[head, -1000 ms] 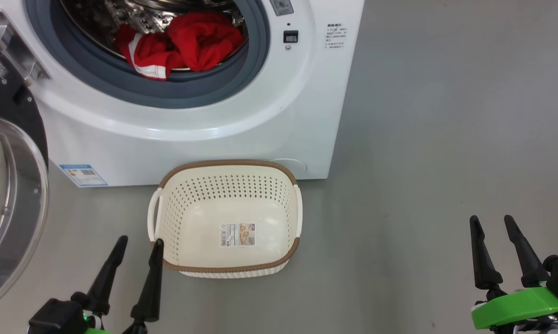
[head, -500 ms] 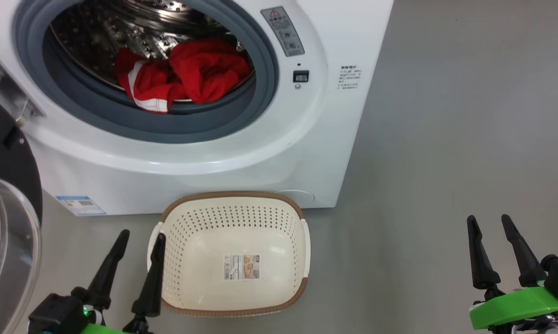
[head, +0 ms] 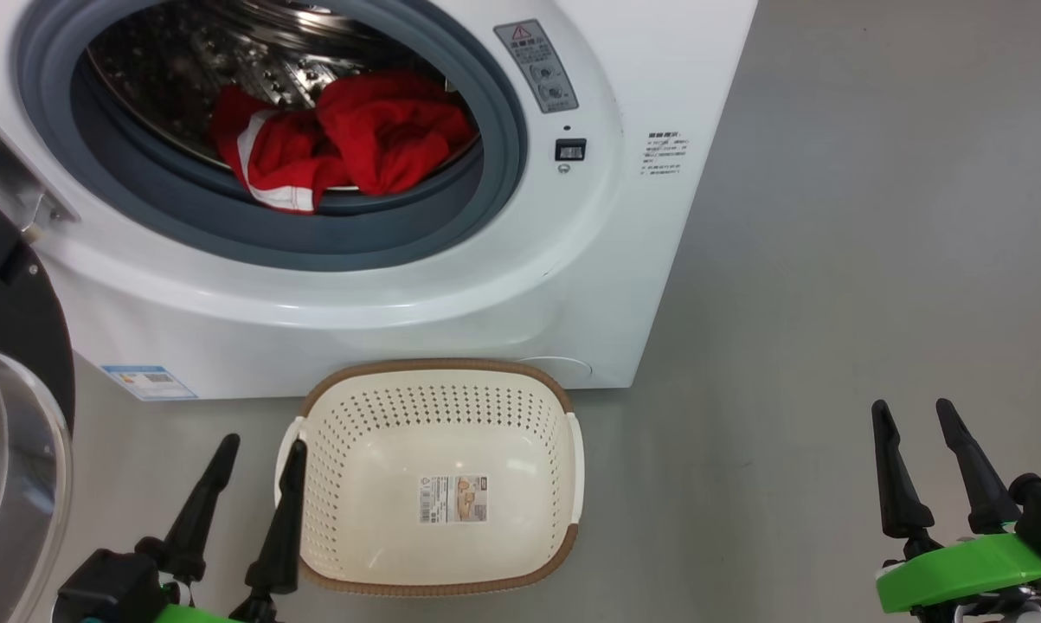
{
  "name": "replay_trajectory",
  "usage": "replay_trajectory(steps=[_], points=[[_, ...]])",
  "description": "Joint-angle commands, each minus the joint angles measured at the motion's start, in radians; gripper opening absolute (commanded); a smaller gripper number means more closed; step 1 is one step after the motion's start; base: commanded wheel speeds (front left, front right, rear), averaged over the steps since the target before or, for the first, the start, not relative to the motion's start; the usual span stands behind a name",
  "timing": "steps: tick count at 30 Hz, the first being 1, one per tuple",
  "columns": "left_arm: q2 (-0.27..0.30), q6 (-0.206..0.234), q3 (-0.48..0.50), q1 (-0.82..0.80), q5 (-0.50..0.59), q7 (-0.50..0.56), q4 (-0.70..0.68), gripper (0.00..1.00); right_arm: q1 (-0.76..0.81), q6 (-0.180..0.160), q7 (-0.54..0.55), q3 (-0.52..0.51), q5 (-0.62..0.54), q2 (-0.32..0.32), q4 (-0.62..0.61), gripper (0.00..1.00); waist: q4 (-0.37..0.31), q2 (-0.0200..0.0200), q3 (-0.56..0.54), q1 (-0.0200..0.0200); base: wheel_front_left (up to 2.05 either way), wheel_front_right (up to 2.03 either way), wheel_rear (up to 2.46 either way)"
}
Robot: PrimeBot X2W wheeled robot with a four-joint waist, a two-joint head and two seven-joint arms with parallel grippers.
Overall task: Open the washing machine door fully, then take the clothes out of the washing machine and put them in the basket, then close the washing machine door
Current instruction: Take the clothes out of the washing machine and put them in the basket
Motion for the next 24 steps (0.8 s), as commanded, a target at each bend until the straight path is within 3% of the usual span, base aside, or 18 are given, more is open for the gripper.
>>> replay_trajectory(steps=[1, 7, 14, 24], points=[[0.01, 0.002, 0.04, -0.036, 0.013, -0.005, -0.012, 1.0, -0.029, 0.007, -0.006, 0.024, 0.001, -0.01, -0.026, 1.0, 0.001, 0.0, 0.005, 0.0, 0.0, 0.0, 0.0], [-0.017, 0.002, 0.06, -0.114, 0.048, -0.005, 0.056, 1.0, -0.047, 0.007, -0.006, 0.028, 0.0, -0.004, -0.03, 1.0, 0.009, 0.0, 0.051, 0.0, 0.0, 0.0, 0.0], [-0.039, 0.002, 0.053, -0.335, 0.083, -0.005, 0.153, 1.0, -0.1, 0.007, -0.006, 0.039, -0.003, 0.005, -0.043, 1.0, 0.008, 0.0, 0.152, 0.0, 0.0, 0.0, 0.0], [-0.06, 0.003, 0.019, -0.722, 0.135, -0.005, 0.472, 1.0, -0.191, 0.007, -0.006, 0.04, -0.003, 0.018, -0.059, 1.0, -0.026, 0.0, 0.31, 0.0, 0.0, 0.0, 0.0]])
